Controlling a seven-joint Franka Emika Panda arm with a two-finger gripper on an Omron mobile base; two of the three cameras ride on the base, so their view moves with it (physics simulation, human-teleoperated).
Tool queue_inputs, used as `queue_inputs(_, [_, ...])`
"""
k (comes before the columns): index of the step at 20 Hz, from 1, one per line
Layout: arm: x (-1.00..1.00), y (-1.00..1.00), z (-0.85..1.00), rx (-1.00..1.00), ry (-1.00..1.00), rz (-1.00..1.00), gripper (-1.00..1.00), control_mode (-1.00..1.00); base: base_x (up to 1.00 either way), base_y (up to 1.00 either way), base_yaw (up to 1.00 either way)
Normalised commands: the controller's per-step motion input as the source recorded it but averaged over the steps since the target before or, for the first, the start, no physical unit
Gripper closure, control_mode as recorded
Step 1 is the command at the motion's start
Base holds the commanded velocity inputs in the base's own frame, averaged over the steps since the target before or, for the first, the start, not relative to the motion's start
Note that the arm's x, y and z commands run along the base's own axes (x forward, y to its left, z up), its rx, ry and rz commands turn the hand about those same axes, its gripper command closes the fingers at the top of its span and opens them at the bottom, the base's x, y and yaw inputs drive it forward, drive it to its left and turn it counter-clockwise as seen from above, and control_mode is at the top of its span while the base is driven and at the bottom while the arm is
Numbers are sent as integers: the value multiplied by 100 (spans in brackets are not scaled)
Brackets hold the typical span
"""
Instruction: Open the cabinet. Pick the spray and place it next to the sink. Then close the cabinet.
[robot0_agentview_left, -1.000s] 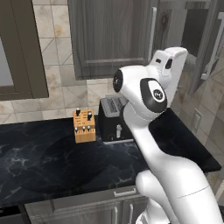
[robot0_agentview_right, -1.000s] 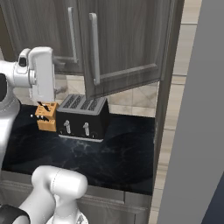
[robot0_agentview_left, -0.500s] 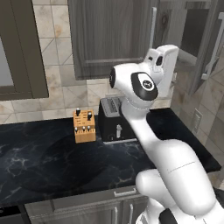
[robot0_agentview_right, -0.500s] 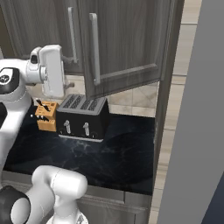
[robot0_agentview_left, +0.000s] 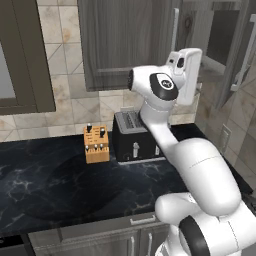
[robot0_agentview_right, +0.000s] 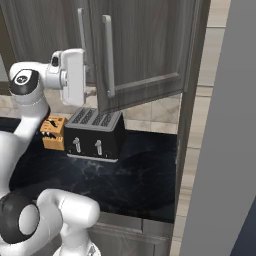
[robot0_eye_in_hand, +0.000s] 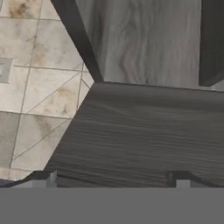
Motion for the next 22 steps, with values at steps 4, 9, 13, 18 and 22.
queue_inputs(4, [8,-36,0,0,10,-10,-100,-100,0,0,0])
queue_inputs(9, [0,-31,0,0,7,-10,-100,-100,0,0,0])
queue_inputs(13, [0,-27,0,0,2,-9,-100,-100,0,0,0])
queue_inputs(18, [-9,-27,0,0,0,-8,-100,-100,0,0,0])
queue_inputs(22, [-30,-29,0,0,0,-8,-100,-100,0,0,0])
